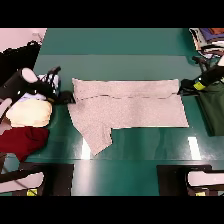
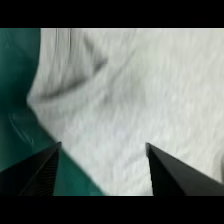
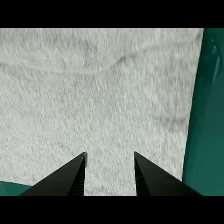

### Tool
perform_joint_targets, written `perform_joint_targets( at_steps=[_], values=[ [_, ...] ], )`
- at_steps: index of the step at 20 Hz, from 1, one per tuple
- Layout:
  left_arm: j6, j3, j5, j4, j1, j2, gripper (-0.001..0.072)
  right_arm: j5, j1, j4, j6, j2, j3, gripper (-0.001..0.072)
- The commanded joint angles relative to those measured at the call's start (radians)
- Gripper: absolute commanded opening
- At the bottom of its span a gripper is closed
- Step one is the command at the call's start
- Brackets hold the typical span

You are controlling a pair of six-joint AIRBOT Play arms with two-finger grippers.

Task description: Fold the shirts.

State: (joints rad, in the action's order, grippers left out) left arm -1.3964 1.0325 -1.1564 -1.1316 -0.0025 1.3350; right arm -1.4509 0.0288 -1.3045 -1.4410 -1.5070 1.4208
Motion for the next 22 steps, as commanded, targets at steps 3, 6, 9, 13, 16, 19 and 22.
perform_joint_targets(
  at_steps=[3, 6, 9, 13, 16, 19, 22],
  values=[
    [-0.018, -0.397, 0.004, 0.126, 0.002, -0.26, 0.0606, 0.079, 0.045, 0.006, 0.011, 0.262, -0.265, 0.0333],
    [0.018, -0.515, 0.041, 0.265, 0.002, -0.309, 0.0605, 0.124, 0.045, 0.005, 0.01, 0.346, -0.33, 0.0333],
    [0.027, -0.55, 0.105, 0.302, -0.058, -0.304, 0.0605, 0.14, 0.045, 0.02, 0.01, 0.396, -0.363, 0.0333],
    [-0.019, -0.549, 0.228, 0.303, -0.198, -0.304, 0.0606, 0.132, 0.045, 0.058, 0.01, 0.405, -0.361, 0.0333],
    [-0.036, -0.549, 0.279, 0.343, -0.241, -0.304, 0.0605, 0.131, 0.044, 0.058, 0.01, 0.405, -0.361, 0.0333],
    [-0.044, -0.549, 0.293, 0.348, -0.25, -0.305, 0.0303, 0.104, 0.05, 0.053, 0.01, 0.405, -0.362, 0.0333],
    [-0.042, -0.518, 0.273, 0.345, -0.251, -0.306, 0.003, 0.043, 0.122, 0.052, 0.01, 0.405, -0.363, 0.0333]
  ],
)
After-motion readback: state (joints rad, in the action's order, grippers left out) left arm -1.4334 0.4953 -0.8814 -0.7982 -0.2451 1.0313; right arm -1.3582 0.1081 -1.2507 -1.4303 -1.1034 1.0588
